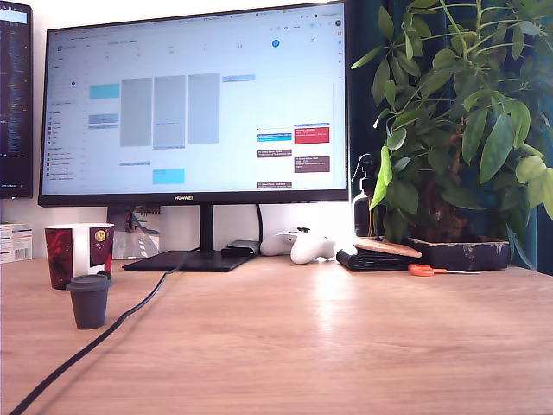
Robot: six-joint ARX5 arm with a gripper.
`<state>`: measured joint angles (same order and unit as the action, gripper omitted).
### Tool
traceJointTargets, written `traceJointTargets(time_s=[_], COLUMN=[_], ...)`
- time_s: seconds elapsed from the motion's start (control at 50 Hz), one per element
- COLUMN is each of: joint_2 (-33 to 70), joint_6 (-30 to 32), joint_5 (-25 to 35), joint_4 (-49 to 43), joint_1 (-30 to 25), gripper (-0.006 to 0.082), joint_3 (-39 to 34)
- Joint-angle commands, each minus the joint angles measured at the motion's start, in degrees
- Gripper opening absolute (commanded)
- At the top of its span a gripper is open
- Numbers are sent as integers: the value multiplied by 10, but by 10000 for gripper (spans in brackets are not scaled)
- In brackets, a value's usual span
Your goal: Pick the grey coffee capsule and place it inside the red coffee cup
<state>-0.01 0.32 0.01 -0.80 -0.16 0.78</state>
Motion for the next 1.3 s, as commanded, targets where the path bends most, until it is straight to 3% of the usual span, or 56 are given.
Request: traceJointTargets(time_s=[0.0,0.4,0.5,0.82,1.1,1.18,1.28], joint_2=[-7,-7,-7,6,106,146,194], joint_6=[-78,-83,-123,-210,-190,-158,-135], joint_5=[59,64,74,279,302,294,272], joint_4=[-52,-30,2,26,31,56,114], joint_1=[33,33,33,27,-13,-30,-63], gripper=[-19,-19,-19,-19,-10,100,458], joint_3=[-10,-10,-10,-10,-10,-10,-10])
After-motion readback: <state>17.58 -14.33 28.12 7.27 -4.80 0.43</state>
